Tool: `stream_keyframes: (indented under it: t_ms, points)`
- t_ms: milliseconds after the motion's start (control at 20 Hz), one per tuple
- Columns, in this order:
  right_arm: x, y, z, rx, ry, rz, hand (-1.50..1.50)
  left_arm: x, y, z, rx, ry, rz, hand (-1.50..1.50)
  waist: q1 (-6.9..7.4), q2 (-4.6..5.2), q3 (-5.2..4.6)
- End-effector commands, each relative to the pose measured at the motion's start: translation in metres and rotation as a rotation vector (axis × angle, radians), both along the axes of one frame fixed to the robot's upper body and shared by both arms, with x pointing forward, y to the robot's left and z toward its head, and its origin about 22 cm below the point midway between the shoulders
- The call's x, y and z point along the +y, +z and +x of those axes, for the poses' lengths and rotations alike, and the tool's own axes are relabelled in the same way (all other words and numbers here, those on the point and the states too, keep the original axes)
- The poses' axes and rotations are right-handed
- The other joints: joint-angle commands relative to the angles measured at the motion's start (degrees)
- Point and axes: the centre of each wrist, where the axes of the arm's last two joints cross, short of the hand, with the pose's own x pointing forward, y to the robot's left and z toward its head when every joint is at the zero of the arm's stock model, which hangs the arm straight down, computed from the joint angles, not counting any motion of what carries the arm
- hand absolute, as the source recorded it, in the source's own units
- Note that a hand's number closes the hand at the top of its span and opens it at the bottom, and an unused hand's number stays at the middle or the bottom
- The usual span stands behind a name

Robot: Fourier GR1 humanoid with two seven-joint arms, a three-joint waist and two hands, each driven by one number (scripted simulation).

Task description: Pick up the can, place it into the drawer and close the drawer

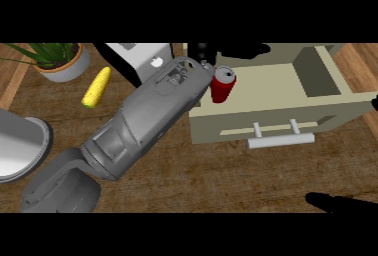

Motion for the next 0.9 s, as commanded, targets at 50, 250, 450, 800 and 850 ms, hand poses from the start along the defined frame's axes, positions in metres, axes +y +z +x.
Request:
stream_keyframes:
  t_ms: [50,250,450,800,850]
  points:
    - [0.007,-0.005,0.009,-0.027,-0.037,-0.21,-1.5,-0.008,0.021,0.001,-0.034,0.017,-0.018,-1.5,1.32,-0.17,0.02]
    - [0.021,-0.007,0.029,-0.012,-0.086,-0.354,-1.5,-0.01,0.011,-0.005,-0.027,0.015,-0.005,-1.5,2.69,-0.46,-0.01]
    - [0.024,-0.018,0.044,0.015,-0.119,-0.48,-1.5,-0.013,0.019,-0.007,-0.008,-0.013,-0.019,-1.5,4.88,-1.12,-0.04]
    - [0.042,-0.077,0.063,0.082,-0.179,-0.629,-1.5,-0.007,0.025,-0.006,0.012,0.004,-0.023,-1.5,6.4,-1.62,-0.04]
    - [0.046,-0.081,0.074,0.074,-0.192,-0.639,-1.5,0.016,0.022,0.003,0.007,-0.018,-0.016,-1.5,6.64,-1.45,-0.05]
